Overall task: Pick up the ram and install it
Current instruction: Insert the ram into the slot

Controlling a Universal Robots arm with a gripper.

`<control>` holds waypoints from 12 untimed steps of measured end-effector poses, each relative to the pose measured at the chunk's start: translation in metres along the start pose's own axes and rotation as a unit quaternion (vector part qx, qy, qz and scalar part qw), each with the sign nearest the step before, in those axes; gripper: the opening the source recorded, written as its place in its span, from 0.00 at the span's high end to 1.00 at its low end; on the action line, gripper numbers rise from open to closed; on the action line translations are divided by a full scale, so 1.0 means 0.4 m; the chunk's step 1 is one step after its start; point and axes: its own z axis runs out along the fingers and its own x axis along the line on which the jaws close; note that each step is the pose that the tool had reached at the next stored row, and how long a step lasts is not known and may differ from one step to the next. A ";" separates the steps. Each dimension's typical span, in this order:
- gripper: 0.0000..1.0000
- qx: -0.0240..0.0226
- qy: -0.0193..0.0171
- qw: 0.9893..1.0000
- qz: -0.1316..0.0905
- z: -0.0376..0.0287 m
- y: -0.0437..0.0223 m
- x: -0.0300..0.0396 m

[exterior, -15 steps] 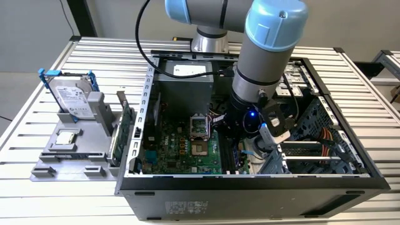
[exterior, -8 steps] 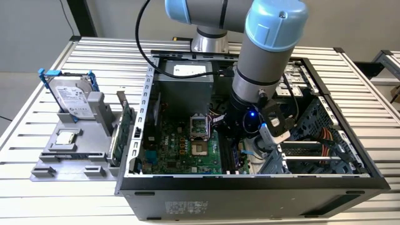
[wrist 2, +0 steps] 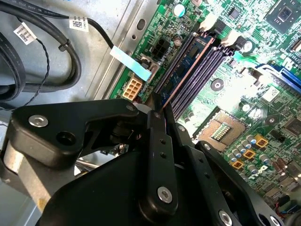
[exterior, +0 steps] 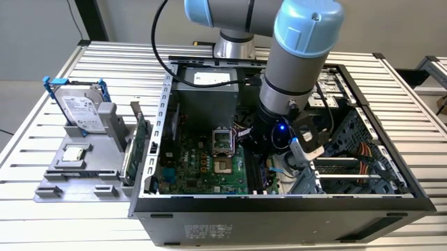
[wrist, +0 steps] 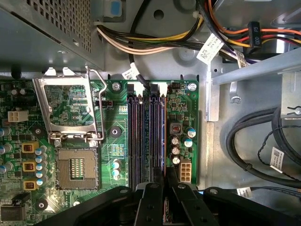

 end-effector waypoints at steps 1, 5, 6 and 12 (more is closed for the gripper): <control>1.00 0.000 0.000 1.000 0.000 0.000 0.000 0.000; 1.00 0.000 0.000 1.000 0.000 0.008 0.000 0.000; 1.00 -0.001 0.000 1.000 0.000 0.011 0.000 0.000; 1.00 -0.001 0.000 1.000 0.000 0.017 0.000 0.000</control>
